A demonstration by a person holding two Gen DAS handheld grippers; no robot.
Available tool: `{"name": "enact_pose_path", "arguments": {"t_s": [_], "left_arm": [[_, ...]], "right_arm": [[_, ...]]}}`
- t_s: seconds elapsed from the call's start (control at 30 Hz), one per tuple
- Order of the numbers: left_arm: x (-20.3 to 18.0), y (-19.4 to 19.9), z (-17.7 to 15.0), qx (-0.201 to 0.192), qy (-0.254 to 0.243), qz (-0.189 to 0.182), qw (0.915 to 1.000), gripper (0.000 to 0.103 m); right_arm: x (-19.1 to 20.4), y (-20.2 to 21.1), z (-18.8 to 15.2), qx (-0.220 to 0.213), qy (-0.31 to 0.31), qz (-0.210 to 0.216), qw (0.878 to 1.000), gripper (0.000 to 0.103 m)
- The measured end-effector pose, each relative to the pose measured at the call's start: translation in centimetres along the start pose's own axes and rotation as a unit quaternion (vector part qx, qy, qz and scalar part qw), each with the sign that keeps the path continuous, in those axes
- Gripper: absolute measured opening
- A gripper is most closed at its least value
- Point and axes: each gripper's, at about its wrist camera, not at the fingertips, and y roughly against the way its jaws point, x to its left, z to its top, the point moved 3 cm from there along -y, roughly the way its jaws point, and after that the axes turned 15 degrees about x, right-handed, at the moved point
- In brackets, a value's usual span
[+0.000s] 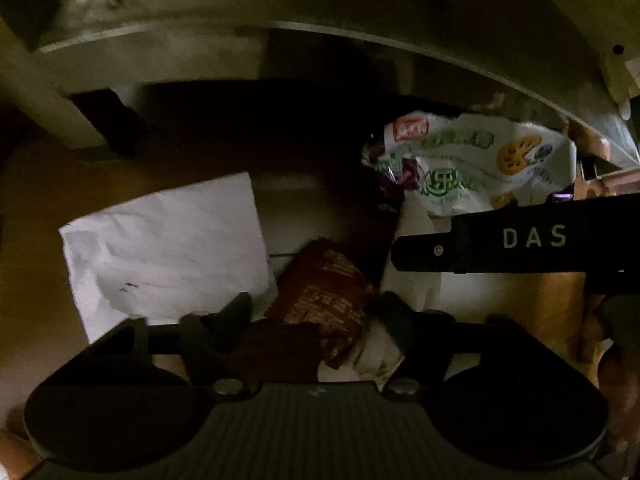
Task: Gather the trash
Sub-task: 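Grasp the red printed wrapper with the left tool while the right tool grasps a white tissue, then lift the red wrapper and tissue up over the teal bin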
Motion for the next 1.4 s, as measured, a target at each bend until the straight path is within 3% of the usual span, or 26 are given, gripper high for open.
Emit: {"name": "enact_pose_path", "arguments": {"t_s": [0.1, 0.17, 0.23, 0.37, 0.63, 0.83, 1.0, 1.2, 1.4], "left_arm": [[-0.4, -0.2, 0.1, -0.006, 0.0, 0.0, 1.0, 0.056], [-0.7, -0.4, 0.2, -0.007, -0.001, -0.002, 1.0, 0.045], [-0.7, -0.2, 0.1, -0.008, 0.001, -0.007, 0.9999, 0.042], [-0.4, 0.0, -0.1, -0.01, 0.007, -0.007, 0.9999, 0.039], [1.5, 2.3, -1.5, -0.012, 0.021, -0.024, 0.9994, 0.036], [1.1, 6.3, -4.1, -0.01, 0.01, -0.033, 0.9993, 0.034], [-0.7, 10.4, -6.4, -0.01, -0.01, -0.011, 0.9998, 0.034], [-3.2, 18.3, -8.6, -0.053, -0.028, 0.004, 0.9982, 0.034], [-7.3, 26.9, -11.3, -0.112, -0.037, 0.013, 0.993, 0.034]], "right_arm": [[-0.2, -0.1, -0.1, -0.001, 0.003, 0.002, 1.0, 0.045], [-0.1, -0.2, -0.1, 0.001, 0.005, 0.004, 1.0, 0.039], [-0.1, -0.3, -0.2, 0.011, 0.006, 0.008, 1.0, 0.014], [0.6, -0.5, -0.2, 0.014, 0.026, -0.011, 1.0, 0.001], [-0.6, 2.9, -1.4, -0.023, 0.067, -0.006, 0.997, 0.001], [-1.0, 7.3, -3.9, -0.043, 0.077, 0.006, 0.996, 0.001], [-0.2, 12.4, -6.8, -0.08, 0.103, 0.006, 0.991, 0.001], [1.3, 20.0, -10.8, -0.133, 0.132, 0.024, 0.982, 0.001], [2.7, 28.3, -15.6, -0.188, 0.18, 0.038, 0.965, 0.001]]}}
